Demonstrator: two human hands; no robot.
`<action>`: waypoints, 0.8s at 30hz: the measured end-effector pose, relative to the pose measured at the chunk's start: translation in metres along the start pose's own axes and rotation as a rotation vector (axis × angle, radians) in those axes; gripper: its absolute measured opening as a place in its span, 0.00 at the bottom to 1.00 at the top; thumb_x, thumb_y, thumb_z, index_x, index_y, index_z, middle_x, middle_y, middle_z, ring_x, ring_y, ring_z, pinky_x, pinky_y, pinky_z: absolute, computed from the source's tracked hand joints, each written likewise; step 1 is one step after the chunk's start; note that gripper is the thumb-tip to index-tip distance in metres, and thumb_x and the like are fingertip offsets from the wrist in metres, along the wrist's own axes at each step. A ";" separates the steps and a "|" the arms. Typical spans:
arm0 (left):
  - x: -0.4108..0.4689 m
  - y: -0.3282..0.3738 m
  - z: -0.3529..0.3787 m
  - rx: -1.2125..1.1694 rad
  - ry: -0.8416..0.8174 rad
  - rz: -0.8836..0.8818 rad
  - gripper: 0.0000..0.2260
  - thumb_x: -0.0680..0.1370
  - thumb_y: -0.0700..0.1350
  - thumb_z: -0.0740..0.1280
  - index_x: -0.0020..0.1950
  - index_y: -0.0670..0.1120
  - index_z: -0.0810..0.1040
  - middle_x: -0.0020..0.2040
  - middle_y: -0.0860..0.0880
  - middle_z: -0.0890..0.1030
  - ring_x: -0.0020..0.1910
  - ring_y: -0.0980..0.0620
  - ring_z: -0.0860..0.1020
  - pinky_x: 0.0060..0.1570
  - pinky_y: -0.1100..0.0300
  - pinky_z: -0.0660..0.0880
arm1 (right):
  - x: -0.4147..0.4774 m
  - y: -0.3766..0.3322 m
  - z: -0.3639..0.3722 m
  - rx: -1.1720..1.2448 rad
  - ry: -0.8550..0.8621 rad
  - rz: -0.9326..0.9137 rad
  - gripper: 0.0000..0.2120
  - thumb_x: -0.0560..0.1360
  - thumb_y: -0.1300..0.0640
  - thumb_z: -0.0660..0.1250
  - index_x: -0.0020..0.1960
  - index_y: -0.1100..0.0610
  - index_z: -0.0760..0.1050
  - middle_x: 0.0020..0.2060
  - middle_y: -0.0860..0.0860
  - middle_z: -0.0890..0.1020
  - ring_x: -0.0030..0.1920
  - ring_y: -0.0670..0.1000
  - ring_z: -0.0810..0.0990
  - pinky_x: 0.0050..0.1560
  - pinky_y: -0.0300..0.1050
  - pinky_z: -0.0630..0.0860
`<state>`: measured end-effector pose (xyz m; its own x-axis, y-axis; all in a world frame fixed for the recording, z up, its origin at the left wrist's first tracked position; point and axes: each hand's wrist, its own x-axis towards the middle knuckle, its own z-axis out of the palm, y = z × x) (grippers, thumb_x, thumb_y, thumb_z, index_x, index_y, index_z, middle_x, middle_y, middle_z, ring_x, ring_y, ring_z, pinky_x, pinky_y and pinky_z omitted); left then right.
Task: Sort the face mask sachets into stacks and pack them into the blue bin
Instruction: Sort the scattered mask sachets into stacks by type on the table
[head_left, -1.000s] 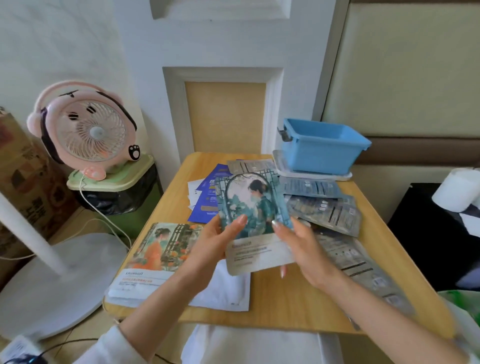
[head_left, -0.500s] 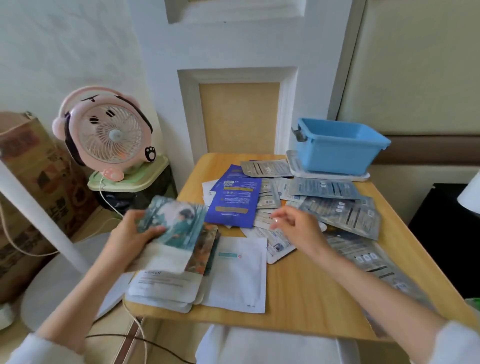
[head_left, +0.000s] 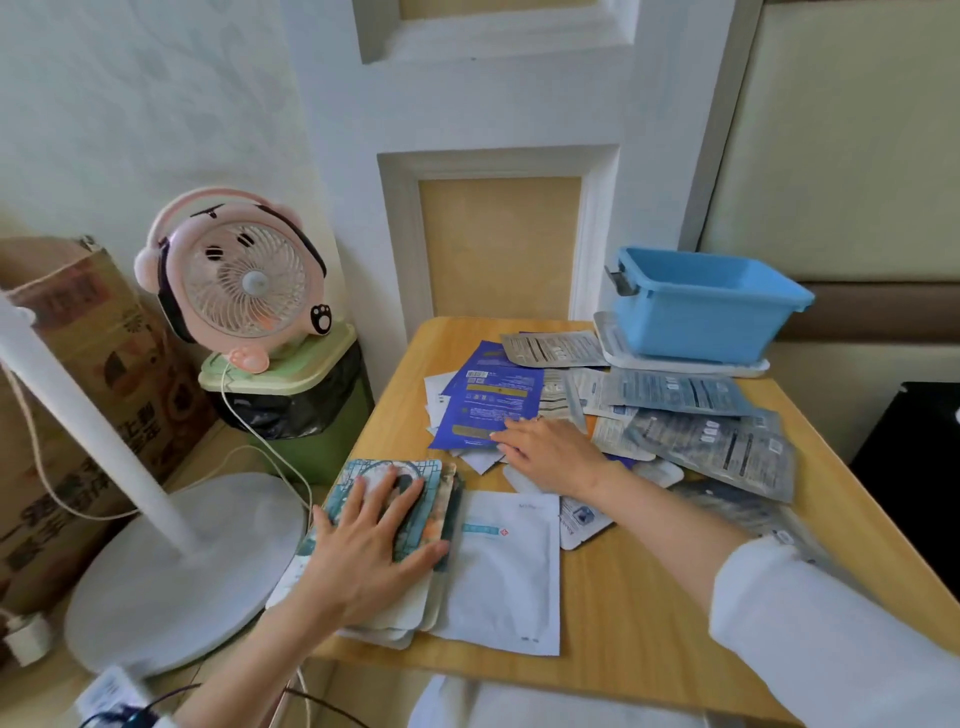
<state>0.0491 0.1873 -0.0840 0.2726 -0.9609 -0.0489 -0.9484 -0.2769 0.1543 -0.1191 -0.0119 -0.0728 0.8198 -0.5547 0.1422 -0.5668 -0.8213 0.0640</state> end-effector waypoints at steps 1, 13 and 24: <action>0.001 0.001 0.000 0.013 -0.008 -0.008 0.53 0.53 0.80 0.26 0.76 0.61 0.42 0.77 0.56 0.41 0.77 0.47 0.40 0.70 0.35 0.46 | -0.002 0.002 -0.001 -0.068 0.052 -0.055 0.18 0.82 0.52 0.50 0.64 0.56 0.73 0.62 0.55 0.77 0.58 0.56 0.78 0.54 0.53 0.76; 0.002 0.019 0.011 0.075 0.024 -0.023 0.46 0.60 0.69 0.31 0.76 0.52 0.37 0.77 0.47 0.40 0.76 0.41 0.42 0.69 0.36 0.49 | -0.060 0.067 -0.117 1.600 0.421 0.404 0.06 0.80 0.62 0.59 0.46 0.58 0.73 0.25 0.48 0.77 0.16 0.45 0.71 0.18 0.34 0.68; 0.002 0.027 0.020 0.199 0.071 -0.029 0.37 0.72 0.63 0.38 0.76 0.46 0.59 0.74 0.38 0.61 0.72 0.34 0.61 0.60 0.28 0.61 | -0.130 0.111 -0.053 1.379 0.044 0.872 0.09 0.76 0.65 0.65 0.56 0.63 0.74 0.36 0.58 0.79 0.22 0.48 0.76 0.24 0.39 0.77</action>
<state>0.0207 0.1784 -0.0999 0.3045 -0.9523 0.0206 -0.9512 -0.3052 -0.0449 -0.2925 -0.0238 -0.0317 0.2917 -0.9041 -0.3123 -0.3132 0.2182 -0.9243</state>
